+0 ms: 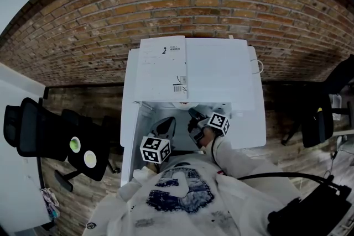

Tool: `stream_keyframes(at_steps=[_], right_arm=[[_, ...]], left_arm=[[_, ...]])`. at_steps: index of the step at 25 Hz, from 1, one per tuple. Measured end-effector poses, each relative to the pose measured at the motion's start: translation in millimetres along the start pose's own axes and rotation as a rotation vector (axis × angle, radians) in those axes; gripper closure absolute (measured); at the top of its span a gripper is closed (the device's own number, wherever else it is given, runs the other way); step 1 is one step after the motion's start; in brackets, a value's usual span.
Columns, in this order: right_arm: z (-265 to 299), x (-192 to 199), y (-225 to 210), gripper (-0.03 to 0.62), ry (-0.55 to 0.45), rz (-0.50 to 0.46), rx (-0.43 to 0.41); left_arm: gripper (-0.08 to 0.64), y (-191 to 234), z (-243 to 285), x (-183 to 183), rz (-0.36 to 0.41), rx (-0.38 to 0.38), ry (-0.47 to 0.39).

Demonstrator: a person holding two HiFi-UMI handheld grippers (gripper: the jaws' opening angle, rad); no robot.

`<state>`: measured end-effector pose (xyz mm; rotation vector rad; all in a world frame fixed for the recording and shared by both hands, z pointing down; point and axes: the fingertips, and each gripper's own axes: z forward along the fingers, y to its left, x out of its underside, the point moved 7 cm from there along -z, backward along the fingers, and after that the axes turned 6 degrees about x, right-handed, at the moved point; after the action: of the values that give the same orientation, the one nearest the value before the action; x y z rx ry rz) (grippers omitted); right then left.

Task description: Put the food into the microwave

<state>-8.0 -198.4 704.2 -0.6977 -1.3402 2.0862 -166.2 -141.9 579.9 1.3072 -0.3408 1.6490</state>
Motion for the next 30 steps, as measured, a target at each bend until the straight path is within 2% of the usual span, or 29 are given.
stream_keyframes(at_steps=[30], right_arm=[[5,-4,5,0.569,0.011,-0.015,-0.004]], left_arm=[[0.552,-1,3,-1,-0.004,0.004,0.008]])
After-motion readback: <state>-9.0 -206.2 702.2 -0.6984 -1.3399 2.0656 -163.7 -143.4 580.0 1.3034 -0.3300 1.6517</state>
